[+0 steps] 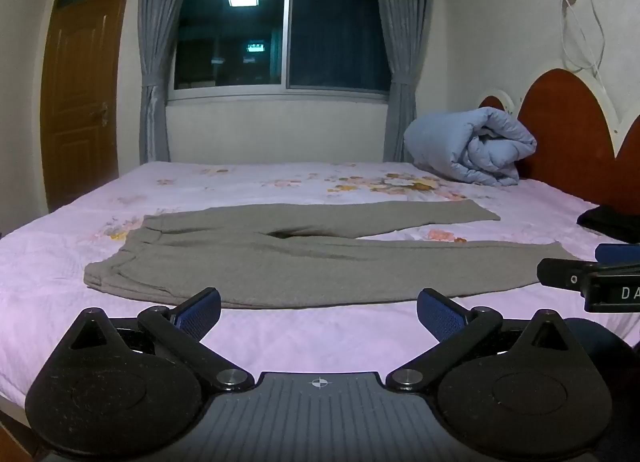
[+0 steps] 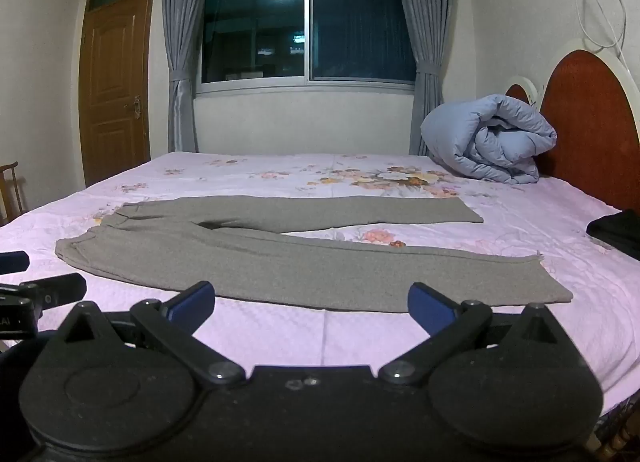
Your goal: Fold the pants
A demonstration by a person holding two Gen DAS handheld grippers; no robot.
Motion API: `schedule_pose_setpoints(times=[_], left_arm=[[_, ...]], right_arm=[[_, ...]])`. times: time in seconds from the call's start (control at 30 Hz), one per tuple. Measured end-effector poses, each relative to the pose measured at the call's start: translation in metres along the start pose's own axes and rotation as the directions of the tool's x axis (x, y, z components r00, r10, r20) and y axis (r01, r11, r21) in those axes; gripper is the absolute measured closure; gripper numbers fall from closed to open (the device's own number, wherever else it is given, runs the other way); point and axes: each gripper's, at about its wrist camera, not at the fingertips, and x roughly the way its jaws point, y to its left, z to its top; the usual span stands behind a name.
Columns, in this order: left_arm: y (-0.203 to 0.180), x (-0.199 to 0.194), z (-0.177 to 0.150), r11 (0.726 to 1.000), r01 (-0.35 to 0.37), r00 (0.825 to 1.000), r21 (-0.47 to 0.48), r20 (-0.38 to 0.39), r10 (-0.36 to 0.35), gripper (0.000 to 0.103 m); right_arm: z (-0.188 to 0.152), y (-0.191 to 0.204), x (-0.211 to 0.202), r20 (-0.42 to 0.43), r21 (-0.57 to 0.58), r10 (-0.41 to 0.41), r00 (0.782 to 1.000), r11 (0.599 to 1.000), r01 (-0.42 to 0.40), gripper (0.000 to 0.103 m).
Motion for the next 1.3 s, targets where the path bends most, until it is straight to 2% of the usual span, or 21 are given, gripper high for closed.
schedule_pose_setpoints(times=[1.07, 1.2, 1.3], left_arm=[[-0.002, 0.002, 0.000, 1.000, -0.008, 1.000, 0.000, -0.001, 0.008, 0.000], [0.020, 0.007, 0.010, 0.997, 0.024, 0.999, -0.067, -0.026, -0.026, 0.000], [0.046, 0.024, 0.014, 0.995, 0.003, 0.999, -0.097, -0.040, -0.006, 0.000]], right_arm=[[0.001, 0.000, 0.000, -0.005, 0.003, 0.000, 1.000, 1.000, 0.000, 0.006], [0.008, -0.012, 0.000, 0.002, 0.038, 0.032, 0.999, 0.999, -0.032, 0.006], [0.015, -0.022, 0.016, 0.014, 0.048, 0.023, 1.000, 0.999, -0.024, 0.006]])
